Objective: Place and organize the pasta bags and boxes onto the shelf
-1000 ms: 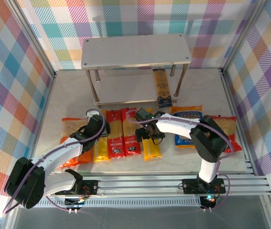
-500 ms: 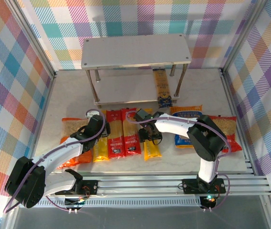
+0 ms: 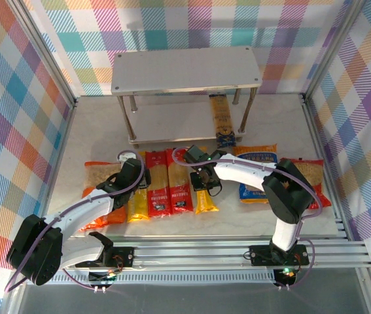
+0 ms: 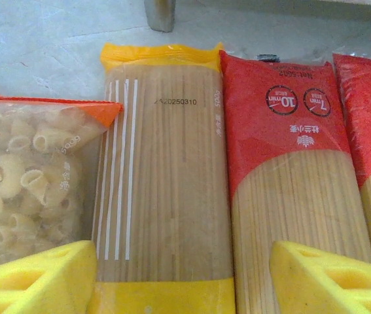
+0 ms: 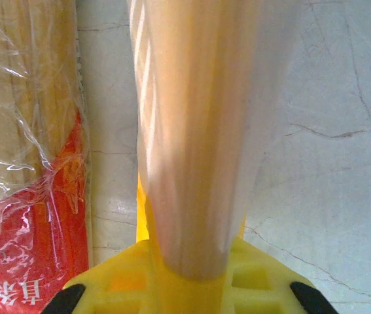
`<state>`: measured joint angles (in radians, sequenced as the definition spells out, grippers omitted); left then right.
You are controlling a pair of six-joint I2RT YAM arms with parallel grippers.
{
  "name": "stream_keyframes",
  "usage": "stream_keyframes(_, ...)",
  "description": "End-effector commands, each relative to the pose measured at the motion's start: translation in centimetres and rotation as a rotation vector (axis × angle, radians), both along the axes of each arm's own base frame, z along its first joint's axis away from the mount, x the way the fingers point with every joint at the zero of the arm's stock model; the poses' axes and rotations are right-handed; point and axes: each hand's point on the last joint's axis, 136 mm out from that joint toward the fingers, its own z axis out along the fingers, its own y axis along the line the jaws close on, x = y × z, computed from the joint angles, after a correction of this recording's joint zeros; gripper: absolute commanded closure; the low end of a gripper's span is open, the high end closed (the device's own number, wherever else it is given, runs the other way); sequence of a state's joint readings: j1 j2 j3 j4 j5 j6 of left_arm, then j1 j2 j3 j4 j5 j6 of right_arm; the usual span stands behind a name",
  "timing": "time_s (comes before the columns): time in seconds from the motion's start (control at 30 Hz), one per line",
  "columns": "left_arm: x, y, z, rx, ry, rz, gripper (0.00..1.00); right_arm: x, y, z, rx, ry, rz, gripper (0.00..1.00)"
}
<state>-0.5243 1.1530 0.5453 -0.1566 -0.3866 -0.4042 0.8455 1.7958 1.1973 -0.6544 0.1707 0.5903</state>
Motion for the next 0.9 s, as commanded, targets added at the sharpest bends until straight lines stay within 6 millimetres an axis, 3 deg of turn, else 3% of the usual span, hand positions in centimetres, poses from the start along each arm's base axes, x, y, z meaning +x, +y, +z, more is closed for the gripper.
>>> stream_keyframes(0.0, -0.1, -0.2, -0.4, 0.000, 0.003, 0.002, 0.30, -1.4, -1.0, -1.2, -0.048, 0.058, 0.012, 1.00)
stream_keyframes(0.27, -0.1, -0.2, -0.4, -0.002, 0.001, 0.001, 0.30, -1.2, -1.1, -0.8, -0.060, 0.043, 0.030, 1.00)
stream_keyframes(0.87, 0.3, -0.6, 0.0, -0.011, -0.008, -0.010, 0.31, 3.2, 0.8, 7.8, 0.044, -0.121, 0.082, 1.00)
